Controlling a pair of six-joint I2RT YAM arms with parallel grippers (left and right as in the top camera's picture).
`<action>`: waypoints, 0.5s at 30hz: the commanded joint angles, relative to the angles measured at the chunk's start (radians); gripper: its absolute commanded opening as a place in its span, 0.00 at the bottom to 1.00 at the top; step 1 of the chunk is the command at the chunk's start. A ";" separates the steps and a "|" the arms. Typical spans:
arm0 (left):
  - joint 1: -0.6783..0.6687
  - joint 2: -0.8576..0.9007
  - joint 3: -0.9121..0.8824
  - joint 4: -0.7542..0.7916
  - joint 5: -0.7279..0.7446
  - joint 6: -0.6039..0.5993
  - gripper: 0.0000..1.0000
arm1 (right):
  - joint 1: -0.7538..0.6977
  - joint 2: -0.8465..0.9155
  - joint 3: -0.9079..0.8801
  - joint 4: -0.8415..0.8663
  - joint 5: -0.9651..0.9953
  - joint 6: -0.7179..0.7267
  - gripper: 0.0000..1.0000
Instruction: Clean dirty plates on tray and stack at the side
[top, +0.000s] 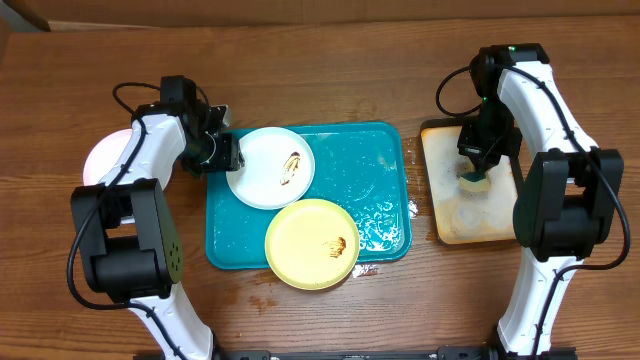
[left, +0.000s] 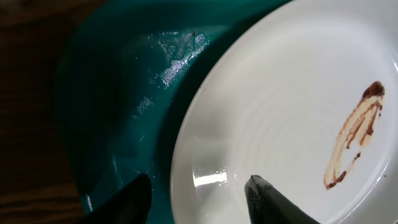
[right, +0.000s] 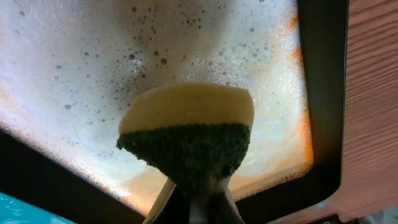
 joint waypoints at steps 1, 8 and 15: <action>0.000 0.013 0.013 0.011 -0.014 -0.033 0.55 | -0.006 -0.044 0.000 0.003 -0.001 -0.002 0.04; -0.001 0.053 0.013 0.025 -0.006 -0.059 0.52 | -0.006 -0.044 0.000 0.007 -0.001 -0.003 0.04; -0.001 0.120 0.013 0.021 -0.002 -0.090 0.09 | -0.007 -0.044 0.000 0.011 0.000 -0.004 0.04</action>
